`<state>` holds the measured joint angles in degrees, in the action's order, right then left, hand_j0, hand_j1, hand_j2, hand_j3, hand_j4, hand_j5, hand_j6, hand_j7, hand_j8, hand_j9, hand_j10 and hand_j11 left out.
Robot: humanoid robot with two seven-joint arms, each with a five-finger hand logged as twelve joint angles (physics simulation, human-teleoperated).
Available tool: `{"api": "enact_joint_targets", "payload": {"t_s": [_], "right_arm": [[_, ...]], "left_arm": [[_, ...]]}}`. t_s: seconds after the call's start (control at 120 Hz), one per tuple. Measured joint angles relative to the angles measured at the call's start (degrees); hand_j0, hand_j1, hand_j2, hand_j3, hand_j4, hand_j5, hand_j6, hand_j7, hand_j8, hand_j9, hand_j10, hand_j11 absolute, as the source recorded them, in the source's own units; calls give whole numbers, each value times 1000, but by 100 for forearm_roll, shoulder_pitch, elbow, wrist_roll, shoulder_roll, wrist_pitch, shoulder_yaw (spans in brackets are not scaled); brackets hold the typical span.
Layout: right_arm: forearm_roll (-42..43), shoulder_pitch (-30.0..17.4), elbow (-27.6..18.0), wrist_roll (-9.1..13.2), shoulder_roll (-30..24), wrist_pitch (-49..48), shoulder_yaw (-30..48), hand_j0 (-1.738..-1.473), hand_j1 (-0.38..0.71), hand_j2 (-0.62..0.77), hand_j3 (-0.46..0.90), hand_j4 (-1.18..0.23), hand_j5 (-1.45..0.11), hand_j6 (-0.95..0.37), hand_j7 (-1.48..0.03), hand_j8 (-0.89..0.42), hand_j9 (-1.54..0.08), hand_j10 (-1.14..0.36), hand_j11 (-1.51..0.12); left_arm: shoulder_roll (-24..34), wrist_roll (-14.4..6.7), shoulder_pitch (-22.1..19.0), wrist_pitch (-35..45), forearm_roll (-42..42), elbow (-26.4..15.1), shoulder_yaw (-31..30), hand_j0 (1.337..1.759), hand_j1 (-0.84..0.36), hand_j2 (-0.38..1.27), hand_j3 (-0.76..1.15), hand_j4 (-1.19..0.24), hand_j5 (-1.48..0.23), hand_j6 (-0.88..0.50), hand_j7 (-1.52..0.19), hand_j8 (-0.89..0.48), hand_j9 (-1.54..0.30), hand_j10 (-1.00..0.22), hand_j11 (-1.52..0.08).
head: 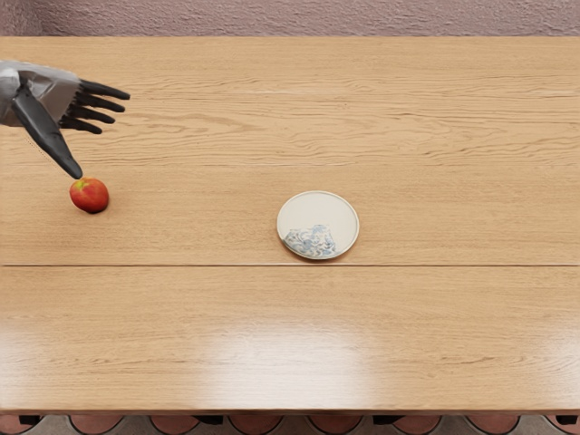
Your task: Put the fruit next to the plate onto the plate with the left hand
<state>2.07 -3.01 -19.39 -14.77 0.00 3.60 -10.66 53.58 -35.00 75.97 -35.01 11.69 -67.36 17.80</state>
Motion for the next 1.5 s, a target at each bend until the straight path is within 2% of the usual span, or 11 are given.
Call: {"api": "enact_joint_targets", "payload": {"t_s": [0.183, 0.283, 0.358, 0.517, 0.683, 0.783, 0.85, 0.958, 1.117, 1.325, 1.5], "right_arm": [[2, -6, 17, 0, 0, 0, 4, -1658, -329, -4, 0, -16, -22, -16, -22, -16, -22, -17, -22], [2, -7, 26, 0, 0, 0, 9, -1658, -329, -4, 0, -16, -22, -16, -22, -16, -22, -17, -22], [1, -7, 29, 0, 0, 0, 10, -1658, -329, -4, 0, -16, -22, -16, -22, -16, -22, -17, -22], [2, -7, 31, 0, 0, 0, 11, -1658, -329, -4, 0, -16, -22, -16, -22, -16, -22, -17, -22], [3, -2, 31, 0, 0, 0, 12, -1658, -329, -4, 0, -16, -22, -16, -22, -16, -22, -17, -22], [3, 0, 32, 0, 0, 0, 12, -1658, -329, -4, 0, -16, -22, -16, -22, -16, -22, -17, -22], [4, 1, 32, 0, 0, 0, 12, -1658, -329, -4, 0, -16, -22, -16, -22, -16, -22, -17, -22], [3, 2, 32, 0, 0, 0, 12, -1658, -329, -4, 0, -16, -22, -16, -22, -16, -22, -17, -22], [2, 1, 32, 0, 0, 0, 12, -1658, -329, -4, 0, -16, -22, -16, -22, -16, -22, -17, -22], [2, 1, 32, 0, 0, 0, 10, -1658, -329, -4, 0, -16, -22, -16, -22, -16, -22, -17, -22], [4, 2, 29, 0, 0, 0, 5, -1658, -329, -4, 0, -16, -22, -16, -22, -16, -22, -17, -22]], "left_arm": [[7, 0, 22, -2, 15, -12, -3, 1658, 347, -1, -1, -5, -5, -5, -5, -5, -3, -4, -2], [-136, 0, 232, -3, 135, -72, 5, 1658, 348, -1, -1, -5, -3, -5, -3, -4, -2, -4, -2], [-155, 0, 456, -2, 326, -299, 7, 1658, 348, -1, -1, -4, -2, -4, -2, -4, -1, -3, -1], [-457, 0, 538, -1, 1585, -577, 13, 1658, 349, 0, 0, -4, -1, -4, -1, -4, -1, -3, 0], [-603, 0, 114, 0, 3534, -996, 11, 1658, 349, 0, 0, -4, -1, -5, -1, -5, 0, -3, 0], [-609, 0, -41, 0, 4103, -1307, 12, 1658, 349, 0, 0, -4, -1, -6, -1, -5, 0, -4, 0], [-612, 0, -321, 18, 4596, -1488, 12, 1658, 349, 0, 0, -5, -1, -6, -1, -5, -1, -4, 0], [-691, 0, -514, 390, 5318, -1646, 3, 1658, 347, 1, 0, -7, -4, -9, -4, -8, -3, -6, -3], [-756, 0, -601, 750, 5699, -1705, -103, 1658, 327, 5, 0, -24, -25, -26, -25, -25, -25, -23, -25], [-835, 0, -694, 1196, 5865, -1676, -436, 1658, 194, 28, 0, -136, -170, -137, -170, -137, -170, -135, -170], [-890, 0, -845, 1706, 6259, -1621, -765, 1658, 139, 38, 0, -183, -230, -185, -230, -184, -230, -182, -230]]}}
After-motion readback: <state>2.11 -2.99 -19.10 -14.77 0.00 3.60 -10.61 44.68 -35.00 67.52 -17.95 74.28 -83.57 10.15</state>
